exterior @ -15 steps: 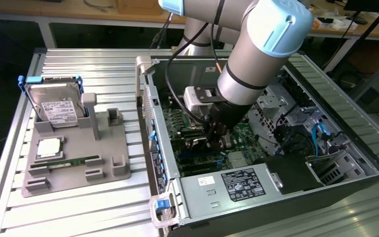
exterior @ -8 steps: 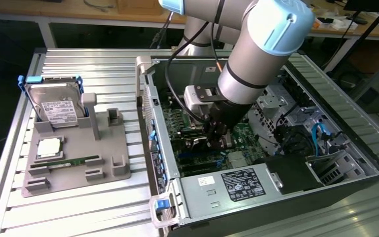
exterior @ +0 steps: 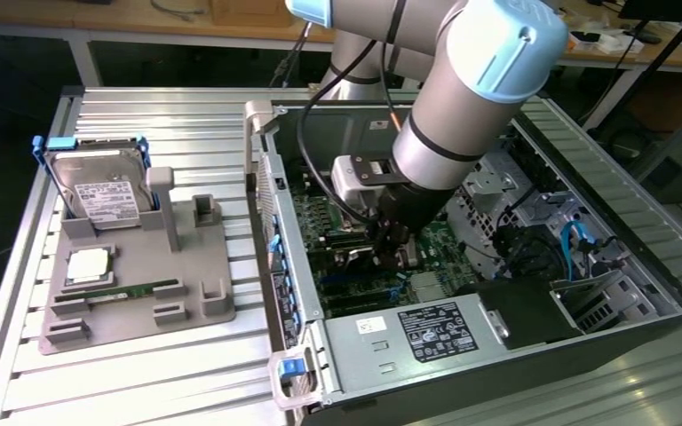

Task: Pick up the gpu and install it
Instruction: 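Insert the gpu into the slot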

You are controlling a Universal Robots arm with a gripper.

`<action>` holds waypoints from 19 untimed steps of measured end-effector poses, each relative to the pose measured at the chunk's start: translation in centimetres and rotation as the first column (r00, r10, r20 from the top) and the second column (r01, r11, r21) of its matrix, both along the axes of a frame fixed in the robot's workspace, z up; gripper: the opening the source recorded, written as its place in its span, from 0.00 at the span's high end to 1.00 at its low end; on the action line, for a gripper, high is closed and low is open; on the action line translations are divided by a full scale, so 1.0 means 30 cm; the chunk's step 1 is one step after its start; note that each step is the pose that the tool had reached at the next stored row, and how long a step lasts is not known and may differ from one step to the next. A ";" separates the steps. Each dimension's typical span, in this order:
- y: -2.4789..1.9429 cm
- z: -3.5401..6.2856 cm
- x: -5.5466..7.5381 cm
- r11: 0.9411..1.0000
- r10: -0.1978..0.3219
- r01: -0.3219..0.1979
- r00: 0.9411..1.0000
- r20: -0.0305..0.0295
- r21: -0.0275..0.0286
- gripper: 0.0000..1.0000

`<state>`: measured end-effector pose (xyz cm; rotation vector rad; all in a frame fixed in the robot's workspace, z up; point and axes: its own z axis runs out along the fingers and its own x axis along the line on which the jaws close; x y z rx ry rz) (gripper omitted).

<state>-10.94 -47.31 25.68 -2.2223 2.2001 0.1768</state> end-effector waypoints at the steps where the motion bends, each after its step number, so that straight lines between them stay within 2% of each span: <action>1: -0.003 0.000 0.000 1.000 0.000 0.000 1.000 0.000 0.000 0.73; 3: -0.009 0.000 0.000 1.000 0.000 0.000 1.000 0.000 0.000 0.73; 19: -0.009 0.000 -0.008 1.000 0.000 0.000 1.000 0.000 0.000 0.73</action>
